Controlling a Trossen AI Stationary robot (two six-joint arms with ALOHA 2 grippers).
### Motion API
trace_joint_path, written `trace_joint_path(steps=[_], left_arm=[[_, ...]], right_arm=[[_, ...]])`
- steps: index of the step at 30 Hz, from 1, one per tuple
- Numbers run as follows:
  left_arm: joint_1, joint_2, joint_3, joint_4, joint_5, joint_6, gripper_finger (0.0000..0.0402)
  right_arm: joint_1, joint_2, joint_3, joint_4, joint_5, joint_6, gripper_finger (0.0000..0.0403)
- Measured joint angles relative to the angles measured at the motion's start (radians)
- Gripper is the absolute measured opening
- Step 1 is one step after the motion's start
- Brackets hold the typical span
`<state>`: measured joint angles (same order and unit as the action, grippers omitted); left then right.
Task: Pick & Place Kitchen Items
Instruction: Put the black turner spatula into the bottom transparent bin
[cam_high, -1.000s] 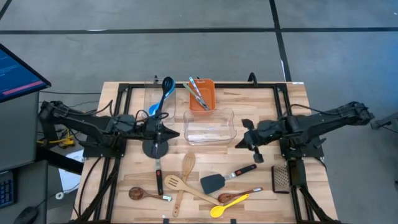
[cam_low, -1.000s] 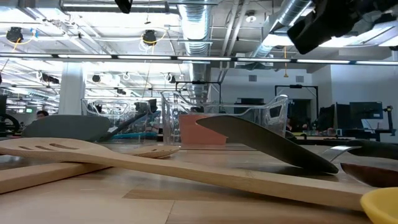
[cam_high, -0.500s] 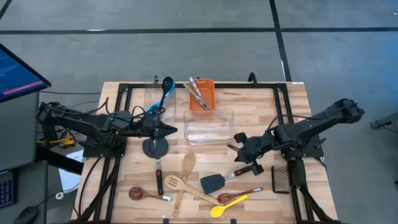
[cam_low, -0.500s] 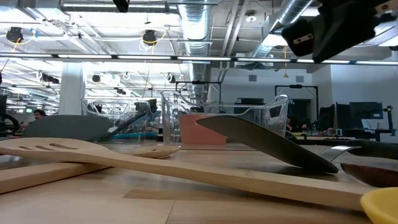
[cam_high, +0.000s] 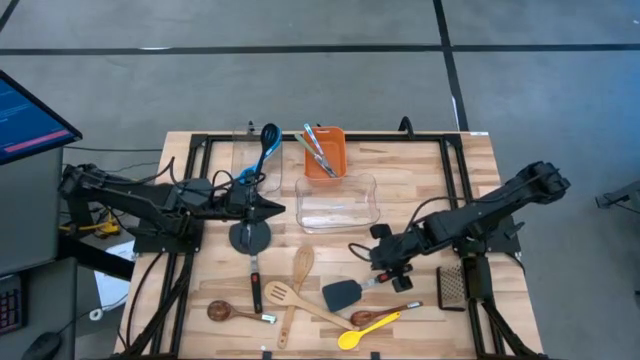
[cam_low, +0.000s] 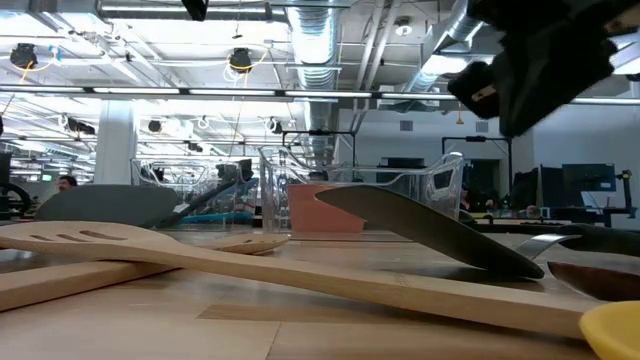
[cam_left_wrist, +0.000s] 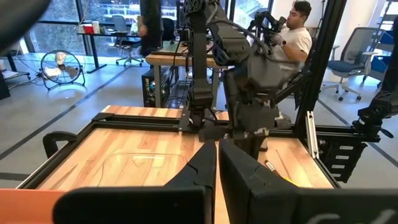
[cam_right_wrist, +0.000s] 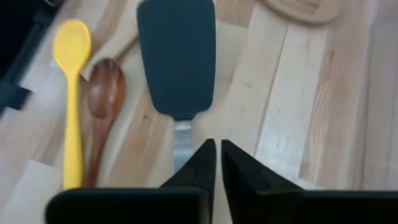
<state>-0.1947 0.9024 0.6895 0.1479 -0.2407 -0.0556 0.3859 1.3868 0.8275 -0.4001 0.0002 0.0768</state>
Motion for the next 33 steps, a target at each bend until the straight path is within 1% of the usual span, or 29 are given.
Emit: trace_joint_path(steps=[9,13,16,18,23,29,33], left_arm=[[0.0,0.0,0.0,0.0,-0.001,-0.004,0.0003],[0.0,0.0,0.0,-0.002,-0.002,-0.005,0.0003],[0.0,0.0,0.0,-0.003,-0.004,-0.005,0.0003],[0.0,0.0,0.0,-0.003,-0.004,-0.005,0.0003],[0.0,0.0,0.0,-0.008,-0.003,-0.005,0.0003],[0.0,0.0,0.0,-0.013,-0.002,-0.005,0.0003],[0.0,0.0,0.0,-0.014,0.001,-0.005,0.0003]], right_arm=[[0.001,0.081,-0.001,-0.002,0.0,0.006,0.0115],[0.001,0.114,-0.001,-0.003,-0.005,0.062,0.0152],[0.001,0.146,-0.001,-0.003,-0.045,0.082,0.0171],[0.004,0.169,-0.002,-0.003,-0.076,0.083,0.0179],[0.029,0.225,-0.002,-0.003,-0.082,0.083,0.0185],[0.053,0.282,-0.002,-0.001,-0.08,0.082,0.0176],[0.053,0.297,0.002,-0.002,-0.079,0.083,0.0167]])
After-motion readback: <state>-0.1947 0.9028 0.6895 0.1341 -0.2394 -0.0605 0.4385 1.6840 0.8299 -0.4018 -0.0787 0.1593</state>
